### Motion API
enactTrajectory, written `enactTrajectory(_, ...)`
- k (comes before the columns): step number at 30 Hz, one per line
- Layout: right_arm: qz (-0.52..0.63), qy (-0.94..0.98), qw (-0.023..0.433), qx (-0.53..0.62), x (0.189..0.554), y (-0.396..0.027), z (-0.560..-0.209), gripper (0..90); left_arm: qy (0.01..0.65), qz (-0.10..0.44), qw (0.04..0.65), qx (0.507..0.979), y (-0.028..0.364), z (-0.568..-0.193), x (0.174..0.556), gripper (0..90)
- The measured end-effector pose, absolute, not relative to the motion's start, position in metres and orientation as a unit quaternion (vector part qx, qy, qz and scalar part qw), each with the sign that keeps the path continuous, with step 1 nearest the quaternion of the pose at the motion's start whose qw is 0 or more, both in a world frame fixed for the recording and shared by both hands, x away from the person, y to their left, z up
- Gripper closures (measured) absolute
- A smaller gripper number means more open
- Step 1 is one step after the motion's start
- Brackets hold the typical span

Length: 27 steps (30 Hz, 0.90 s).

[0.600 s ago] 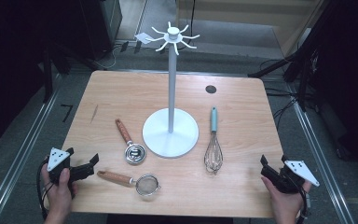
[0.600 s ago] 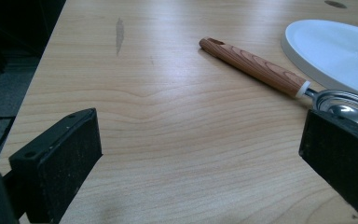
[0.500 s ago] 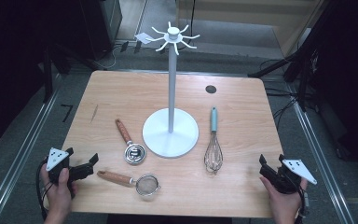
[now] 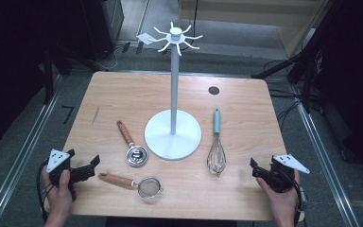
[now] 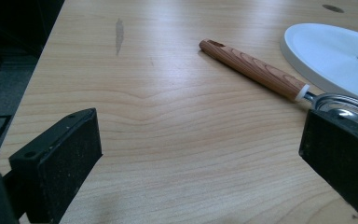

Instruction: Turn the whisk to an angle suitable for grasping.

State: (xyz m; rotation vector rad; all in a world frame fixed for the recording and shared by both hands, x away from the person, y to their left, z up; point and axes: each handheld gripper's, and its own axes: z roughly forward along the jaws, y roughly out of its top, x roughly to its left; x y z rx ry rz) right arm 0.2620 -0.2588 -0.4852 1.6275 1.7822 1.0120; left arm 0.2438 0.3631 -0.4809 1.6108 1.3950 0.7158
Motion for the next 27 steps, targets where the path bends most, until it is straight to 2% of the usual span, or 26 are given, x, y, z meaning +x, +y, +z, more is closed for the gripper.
enactTrajectory(6,0.344,0.663,0.217,0.629,0.271,-0.243,-0.479,17.6,0.560,0.284,0.436,0.644,0.364,-0.481,0.244,0.0)
enactTrajectory(7,0.336,0.663,0.215,0.633,0.272,-0.241,-0.477,16.7,0.560,0.284,0.436,0.644,0.364,-0.481,0.244,0.0)
enactTrajectory(9,0.311,0.657,0.245,0.642,0.275,-0.238,-0.471,16.9,0.560,0.286,0.432,0.647,0.363,-0.481,0.244,0.0)
enactTrajectory(12,0.319,0.649,0.228,0.652,0.280,-0.239,-0.466,17.2,0.560,0.288,0.427,0.649,0.362,-0.481,0.245,0.0)
enactTrajectory(13,0.331,0.641,0.213,0.659,0.285,-0.241,-0.463,22.6,0.560,0.287,0.427,0.649,0.362,-0.481,0.245,0.0)
enactTrajectory(15,0.328,0.642,0.209,0.660,0.289,-0.241,-0.462,24.9,0.561,0.287,0.429,0.647,0.362,-0.481,0.244,0.0)
enactTrajectory(18,0.325,0.641,0.209,0.663,0.295,-0.239,-0.457,25.9,0.561,0.287,0.430,0.646,0.363,-0.481,0.244,0.0)
enactTrajectory(22,0.334,0.645,0.187,0.661,0.301,-0.236,-0.447,29.5,0.561,0.286,0.431,0.646,0.363,-0.481,0.244,0.0)
enactTrajectory(25,0.332,0.649,0.191,0.657,0.303,-0.229,-0.441,29.9,0.561,0.286,0.430,0.646,0.362,-0.481,0.244,0.0)
enactTrajectory(27,0.323,0.660,0.176,0.655,0.309,-0.225,-0.438,32.3,0.562,0.287,0.430,0.646,0.362,-0.481,0.244,0.0)
